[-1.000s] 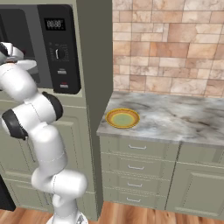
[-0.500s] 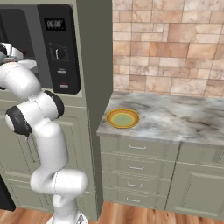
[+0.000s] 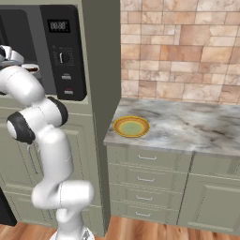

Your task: Pick the chicken drumstick from the counter and place it in the microwave. Then turn on the microwave.

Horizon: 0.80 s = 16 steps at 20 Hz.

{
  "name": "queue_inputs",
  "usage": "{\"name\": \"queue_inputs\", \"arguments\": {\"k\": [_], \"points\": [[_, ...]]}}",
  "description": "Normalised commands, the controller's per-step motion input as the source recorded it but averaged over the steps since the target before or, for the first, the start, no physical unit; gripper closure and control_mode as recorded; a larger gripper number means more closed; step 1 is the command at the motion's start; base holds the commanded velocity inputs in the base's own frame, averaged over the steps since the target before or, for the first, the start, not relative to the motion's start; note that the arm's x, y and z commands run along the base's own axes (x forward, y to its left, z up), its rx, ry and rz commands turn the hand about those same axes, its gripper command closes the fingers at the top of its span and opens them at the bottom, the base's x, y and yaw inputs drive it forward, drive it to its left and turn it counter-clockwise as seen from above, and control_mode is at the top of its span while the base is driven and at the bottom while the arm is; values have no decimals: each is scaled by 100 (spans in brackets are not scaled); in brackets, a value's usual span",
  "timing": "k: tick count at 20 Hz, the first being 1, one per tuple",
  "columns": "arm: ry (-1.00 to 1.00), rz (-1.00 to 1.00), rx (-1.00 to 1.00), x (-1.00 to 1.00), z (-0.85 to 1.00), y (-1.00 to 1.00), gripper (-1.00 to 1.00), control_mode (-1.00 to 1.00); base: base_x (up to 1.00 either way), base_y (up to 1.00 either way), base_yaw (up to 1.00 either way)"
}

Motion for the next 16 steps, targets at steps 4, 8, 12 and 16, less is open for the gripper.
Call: {"name": "queue_inputs", "arguments": {"k": [4,8,12,16], "points": [[0,-3,10,-4,4,-9,-100,-100,0,0,0],[0,-3,11,-30,1,-26,-100,-100,0,0,0],[0,0,9,-40,-2,-33,-100,-100,0,0,0],[0,0,12,-37,-7,-45,-100,-100,0,0,0]]}}
